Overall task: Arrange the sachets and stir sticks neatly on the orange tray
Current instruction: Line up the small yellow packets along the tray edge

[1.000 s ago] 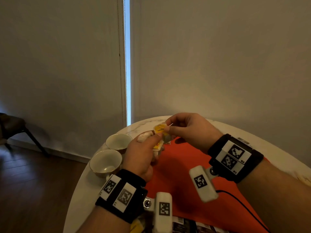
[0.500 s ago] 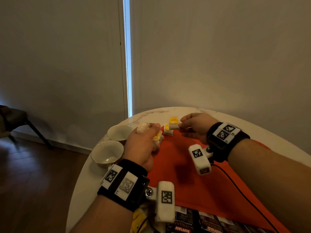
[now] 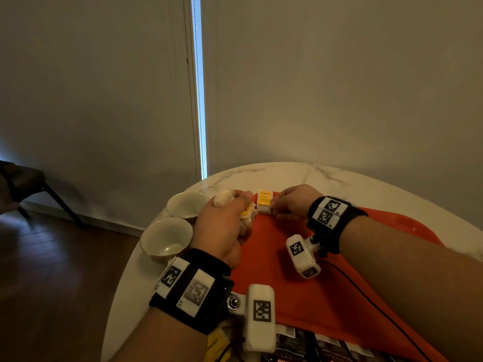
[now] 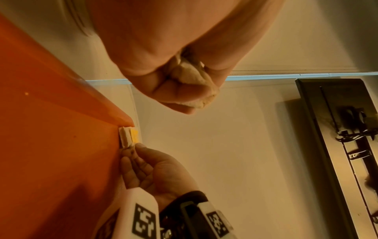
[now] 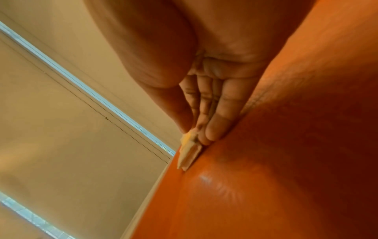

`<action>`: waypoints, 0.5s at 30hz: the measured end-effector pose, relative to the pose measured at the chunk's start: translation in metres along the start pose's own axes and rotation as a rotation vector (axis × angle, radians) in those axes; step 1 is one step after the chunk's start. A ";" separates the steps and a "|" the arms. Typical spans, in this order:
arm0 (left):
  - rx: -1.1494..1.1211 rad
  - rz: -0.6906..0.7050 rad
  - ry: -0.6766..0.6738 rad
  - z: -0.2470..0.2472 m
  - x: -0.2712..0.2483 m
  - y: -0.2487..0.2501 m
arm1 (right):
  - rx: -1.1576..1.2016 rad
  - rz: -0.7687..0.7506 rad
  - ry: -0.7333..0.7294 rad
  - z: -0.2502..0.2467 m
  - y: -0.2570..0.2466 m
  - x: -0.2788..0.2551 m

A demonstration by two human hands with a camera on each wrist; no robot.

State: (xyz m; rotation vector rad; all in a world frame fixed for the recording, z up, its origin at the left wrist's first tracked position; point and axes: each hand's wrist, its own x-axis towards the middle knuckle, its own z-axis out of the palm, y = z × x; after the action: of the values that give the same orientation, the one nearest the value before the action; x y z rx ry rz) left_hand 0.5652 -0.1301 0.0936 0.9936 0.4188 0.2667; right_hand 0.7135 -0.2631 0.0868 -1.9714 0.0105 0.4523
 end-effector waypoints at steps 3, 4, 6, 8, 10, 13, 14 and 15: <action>-0.010 -0.004 -0.001 0.001 -0.001 0.000 | -0.001 -0.014 0.012 -0.002 0.000 0.002; -0.008 -0.006 -0.002 0.001 -0.002 0.001 | 0.028 -0.020 0.013 -0.001 0.002 0.002; 0.008 -0.002 0.001 0.002 -0.003 0.001 | 0.069 -0.046 0.023 0.003 0.006 0.005; 0.017 -0.016 0.009 0.002 -0.004 0.000 | 0.074 -0.061 0.025 0.004 0.007 0.003; 0.011 -0.044 0.019 0.003 -0.004 -0.002 | 0.090 -0.070 0.027 0.000 0.003 -0.006; 0.011 -0.083 0.041 0.005 -0.003 -0.002 | 0.126 -0.176 0.022 -0.009 -0.013 -0.034; -0.002 -0.094 0.045 0.005 -0.002 -0.001 | 0.104 -0.229 0.005 -0.012 -0.017 -0.047; -0.017 -0.099 0.051 0.005 -0.002 0.000 | 0.058 -0.276 -0.024 -0.015 -0.021 -0.060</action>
State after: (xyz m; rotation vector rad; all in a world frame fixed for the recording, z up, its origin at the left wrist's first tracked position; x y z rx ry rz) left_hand 0.5656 -0.1348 0.0962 0.9478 0.5096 0.2059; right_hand 0.6664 -0.2785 0.1301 -1.8752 -0.2571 0.2913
